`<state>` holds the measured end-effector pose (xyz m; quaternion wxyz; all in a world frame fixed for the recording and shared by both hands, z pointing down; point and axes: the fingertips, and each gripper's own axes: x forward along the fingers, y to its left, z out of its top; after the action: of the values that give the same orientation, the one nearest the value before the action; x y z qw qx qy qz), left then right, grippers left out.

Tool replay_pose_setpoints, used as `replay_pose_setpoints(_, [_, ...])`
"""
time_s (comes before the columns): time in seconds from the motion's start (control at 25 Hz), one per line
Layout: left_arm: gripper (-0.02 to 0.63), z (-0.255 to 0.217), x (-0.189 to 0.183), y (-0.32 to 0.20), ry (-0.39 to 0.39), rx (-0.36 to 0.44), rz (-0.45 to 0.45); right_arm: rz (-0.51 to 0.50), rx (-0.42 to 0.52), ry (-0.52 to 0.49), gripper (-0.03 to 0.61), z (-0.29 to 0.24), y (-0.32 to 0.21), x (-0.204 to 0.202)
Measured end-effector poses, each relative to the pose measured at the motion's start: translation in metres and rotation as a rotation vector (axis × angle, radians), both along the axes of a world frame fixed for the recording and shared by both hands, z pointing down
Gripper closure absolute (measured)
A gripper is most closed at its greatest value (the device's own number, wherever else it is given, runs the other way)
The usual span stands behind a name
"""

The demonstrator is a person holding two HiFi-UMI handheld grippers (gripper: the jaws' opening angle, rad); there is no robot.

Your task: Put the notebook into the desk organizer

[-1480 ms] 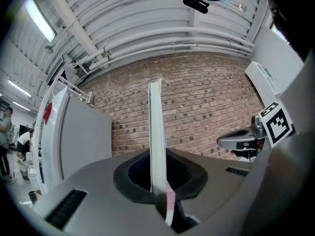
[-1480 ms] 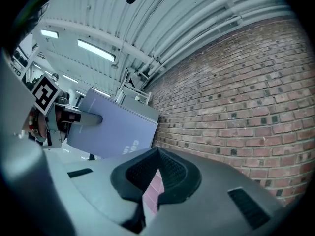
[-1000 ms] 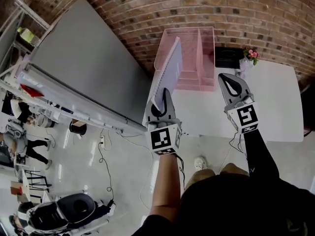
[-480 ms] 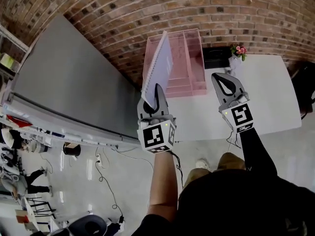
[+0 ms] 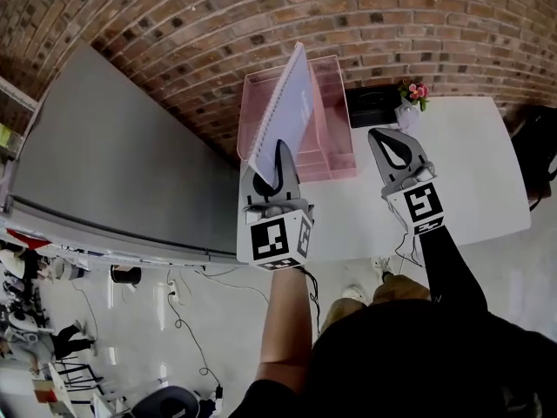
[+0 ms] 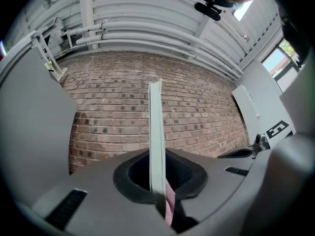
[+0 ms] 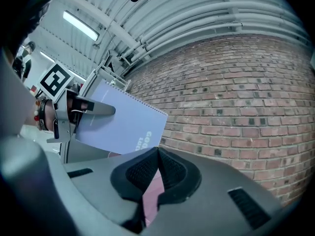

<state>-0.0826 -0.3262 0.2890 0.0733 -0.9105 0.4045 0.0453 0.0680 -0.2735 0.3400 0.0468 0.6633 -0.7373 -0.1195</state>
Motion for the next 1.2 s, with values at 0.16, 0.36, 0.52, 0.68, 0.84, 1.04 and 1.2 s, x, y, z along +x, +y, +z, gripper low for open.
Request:
replay_pose_setpoints(0.16, [0.575, 0.003, 0.023, -0.011, -0.003, -0.015, -0.003, -0.045, 0.007, -0.018, 0.558, -0.003, -0.023, 0.014])
replay_pose_setpoints(0.36, [0.575, 0.008, 0.047, -0.032, -0.012, -0.041, -0.016, -0.095, 0.003, -0.032, 0.558, -0.001, -0.052, 0.029])
replay_pose_setpoints(0.52, [0.575, 0.016, 0.070, -0.046, -0.037, -0.065, -0.039, -0.127, -0.003, -0.051, 0.558, 0.005, -0.071, 0.048])
replay_pose_setpoints(0.68, [0.575, 0.019, 0.094, -0.053, -0.047, -0.068, -0.055, -0.144, -0.014, -0.074, 0.558, 0.015, -0.084, 0.074])
replay_pose_setpoints(0.84, [0.575, 0.029, 0.107, -0.066, -0.082, -0.098, -0.099, -0.145, -0.027, -0.114, 0.558, 0.027, -0.091, 0.098])
replay_pose_setpoints(1.04, [0.575, 0.051, 0.110, -0.082, -0.126, -0.168, -0.138, -0.147, -0.031, -0.135, 0.558, 0.031, -0.098, 0.109])
replay_pose_setpoints(1.2, [0.575, 0.060, 0.109, -0.097, -0.151, -0.199, -0.153, -0.148, -0.033, -0.144, 0.558, 0.032, -0.106, 0.113])
